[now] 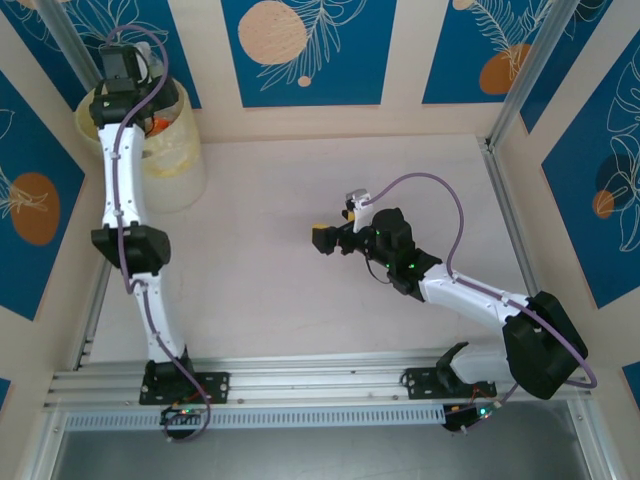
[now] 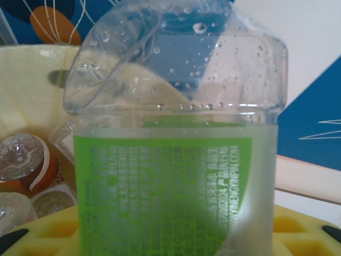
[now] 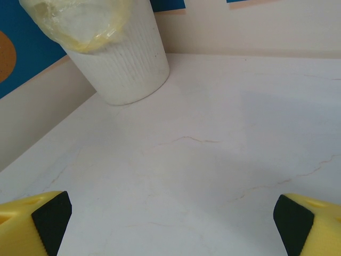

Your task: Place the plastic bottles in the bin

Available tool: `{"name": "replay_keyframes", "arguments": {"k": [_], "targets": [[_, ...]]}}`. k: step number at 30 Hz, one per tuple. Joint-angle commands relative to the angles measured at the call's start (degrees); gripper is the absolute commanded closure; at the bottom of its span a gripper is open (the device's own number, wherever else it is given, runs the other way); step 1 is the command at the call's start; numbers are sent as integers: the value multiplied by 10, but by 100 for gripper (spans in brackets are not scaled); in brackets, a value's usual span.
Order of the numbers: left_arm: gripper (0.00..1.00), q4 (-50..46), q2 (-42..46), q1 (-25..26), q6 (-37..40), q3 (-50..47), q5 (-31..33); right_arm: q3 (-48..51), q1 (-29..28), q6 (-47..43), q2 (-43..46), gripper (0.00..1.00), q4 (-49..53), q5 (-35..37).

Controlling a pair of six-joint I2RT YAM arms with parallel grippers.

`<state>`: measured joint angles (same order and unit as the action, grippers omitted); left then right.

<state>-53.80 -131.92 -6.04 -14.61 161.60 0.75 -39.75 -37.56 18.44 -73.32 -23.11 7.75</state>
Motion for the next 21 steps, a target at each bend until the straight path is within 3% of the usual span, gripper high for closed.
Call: {"name": "replay_keyframes", "arguments": {"k": [1,4,5,21], "targets": [[39,-125,-74,-14,-31,172,21,2,-4,-4,10,0,-3,14],[3,-147,-83,-19,-46,172,34,2,-4,-7,9,0,-1,16],[0,-162,-88,-19,-43,188,35,2,-4,-8,9,0,0,16],[0,-206,43,-4,13,162,70,-7,-4,-8,-16,0,-18,-1]]}}
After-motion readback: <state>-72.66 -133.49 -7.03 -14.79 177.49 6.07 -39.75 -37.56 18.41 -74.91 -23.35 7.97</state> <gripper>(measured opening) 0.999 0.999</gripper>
